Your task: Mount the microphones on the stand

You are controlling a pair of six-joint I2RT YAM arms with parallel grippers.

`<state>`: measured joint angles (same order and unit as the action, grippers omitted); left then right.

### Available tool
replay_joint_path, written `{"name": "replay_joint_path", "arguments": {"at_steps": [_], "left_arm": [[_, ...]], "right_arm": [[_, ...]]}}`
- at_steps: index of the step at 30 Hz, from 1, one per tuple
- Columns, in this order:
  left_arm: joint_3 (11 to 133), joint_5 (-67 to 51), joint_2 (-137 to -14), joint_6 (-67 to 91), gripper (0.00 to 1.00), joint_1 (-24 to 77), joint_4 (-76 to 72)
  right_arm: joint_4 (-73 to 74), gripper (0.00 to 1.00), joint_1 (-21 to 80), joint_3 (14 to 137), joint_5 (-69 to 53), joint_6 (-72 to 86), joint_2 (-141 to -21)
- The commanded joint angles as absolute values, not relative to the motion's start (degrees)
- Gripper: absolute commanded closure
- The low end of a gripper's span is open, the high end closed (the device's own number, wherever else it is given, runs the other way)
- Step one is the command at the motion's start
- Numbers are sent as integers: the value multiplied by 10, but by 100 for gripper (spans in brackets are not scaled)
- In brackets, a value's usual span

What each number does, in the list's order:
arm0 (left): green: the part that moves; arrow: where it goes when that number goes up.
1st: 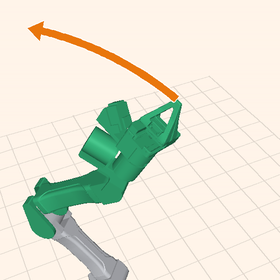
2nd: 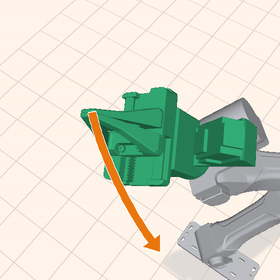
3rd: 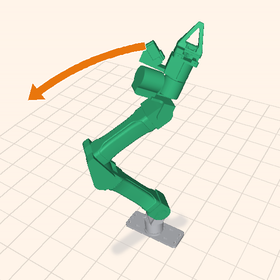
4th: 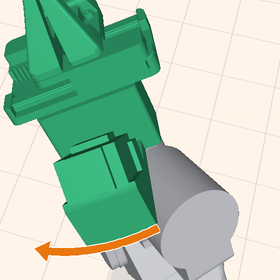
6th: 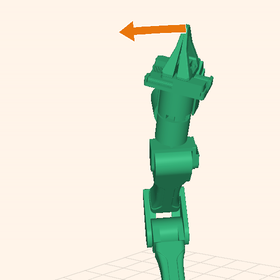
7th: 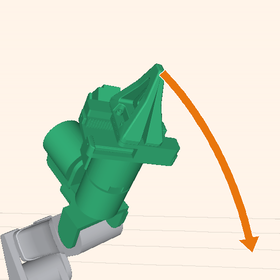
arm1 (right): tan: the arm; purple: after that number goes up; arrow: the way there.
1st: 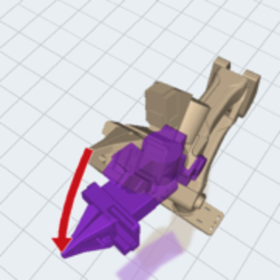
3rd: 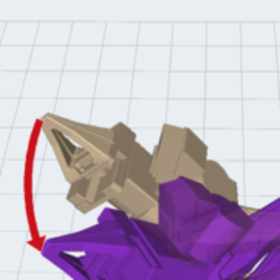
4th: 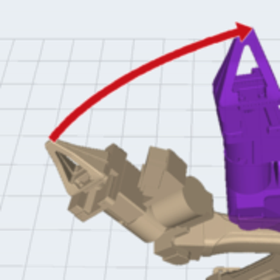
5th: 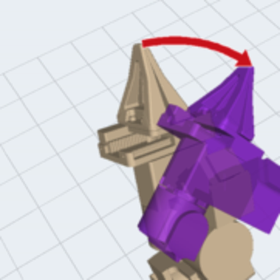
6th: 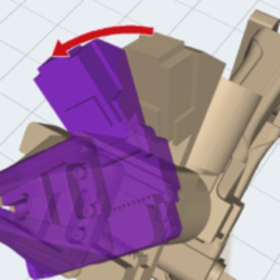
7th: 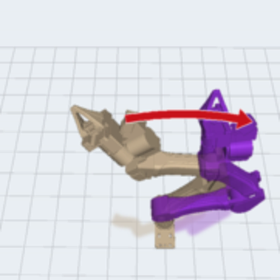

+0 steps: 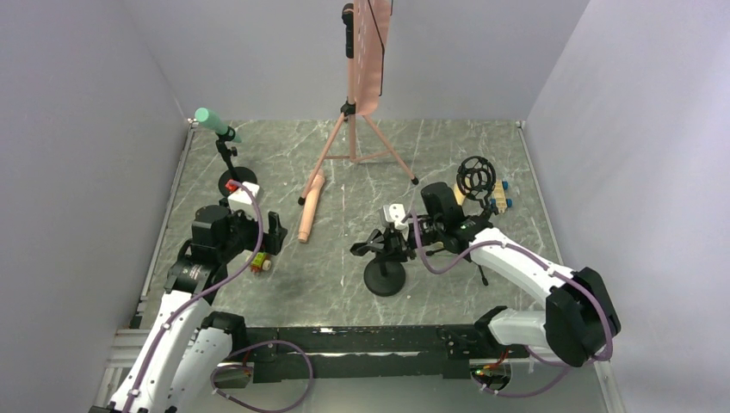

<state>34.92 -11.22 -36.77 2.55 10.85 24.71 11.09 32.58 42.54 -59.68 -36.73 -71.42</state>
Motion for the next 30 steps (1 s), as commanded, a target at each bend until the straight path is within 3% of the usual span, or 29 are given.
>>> {"name": "replay_joint_path", "arguments": {"at_steps": [1,7,11,13,16,30], "left_arm": [[359,-109,-371,24,1,110,233],[359,-116,-370,26,1,110,231],[344,-190,-380,70,1,110,200],[342,-244,-418,97,1,110,169],[390,-240,-502,125,1,112,206],[715,38,-936,128,17,244,401]], "right_arm": [[85,75,327,400,-606,-402,-689],[98,48,291,394,-613,-416,-675],[123,20,246,396,-622,-424,-651],[148,1,230,400,-624,-442,-639],[192,0,204,415,-631,-474,-627],[255,0,155,439,-645,-507,-579]]}}
